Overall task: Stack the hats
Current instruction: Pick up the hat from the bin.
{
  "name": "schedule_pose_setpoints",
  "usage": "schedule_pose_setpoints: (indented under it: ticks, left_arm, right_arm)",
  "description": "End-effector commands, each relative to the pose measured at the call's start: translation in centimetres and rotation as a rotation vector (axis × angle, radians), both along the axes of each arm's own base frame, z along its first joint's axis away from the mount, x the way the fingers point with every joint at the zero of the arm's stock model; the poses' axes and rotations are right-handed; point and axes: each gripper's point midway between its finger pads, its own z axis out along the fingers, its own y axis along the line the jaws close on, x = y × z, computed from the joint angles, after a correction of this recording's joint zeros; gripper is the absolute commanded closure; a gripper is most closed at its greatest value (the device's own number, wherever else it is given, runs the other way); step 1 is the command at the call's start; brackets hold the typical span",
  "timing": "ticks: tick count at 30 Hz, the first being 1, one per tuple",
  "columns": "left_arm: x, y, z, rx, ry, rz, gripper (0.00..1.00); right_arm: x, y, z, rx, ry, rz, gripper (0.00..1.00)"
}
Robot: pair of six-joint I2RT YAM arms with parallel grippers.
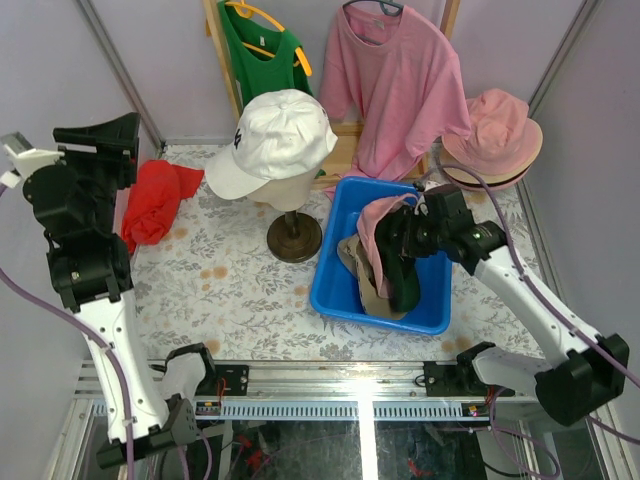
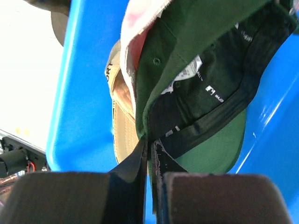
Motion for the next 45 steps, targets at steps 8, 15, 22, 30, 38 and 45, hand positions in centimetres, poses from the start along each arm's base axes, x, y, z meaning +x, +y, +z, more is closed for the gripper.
schedule_pose_setpoints:
  ticks: [8,15,22,30,38,45]
  left_arm:
    - [4.8,-8.6,4.6,0.187,-0.027,-0.202,0.45]
    - [6.6,-14.2,4.9,0.278,-0.009,-0.324,0.45]
    - [5.3,-16.0,7.5,0.330,-0.054,-0.371,0.44]
    - [4.7,-20.2,7.7,0.330,-0.091,-0.528,0.44]
    - [2.1,-24.4,9.2,0.233,-0.205,-0.758,0.42]
    - [-0.7,-27.4,9.9,0.119,-0.289,-0.907,0.41]
  right_arm:
    - [-0.9,-1.3,10.7,0.089,-0.203,-0.059,1.00]
    - [0.1,-1.1,17.3,0.148,-0.334,-0.076,1.00]
    - [0.7,-0.4,23.0,0.228,-0.426,-0.076,1.00]
    - [1.0,-0.8,30.1,0.313,-0.589,-0.106,1.00]
    - [2.5,-0.7,38.2,0.445,-0.783,-0.154,1.00]
    - [4.0,0.0,44.2,0.619,-0.914,-0.192,1.00]
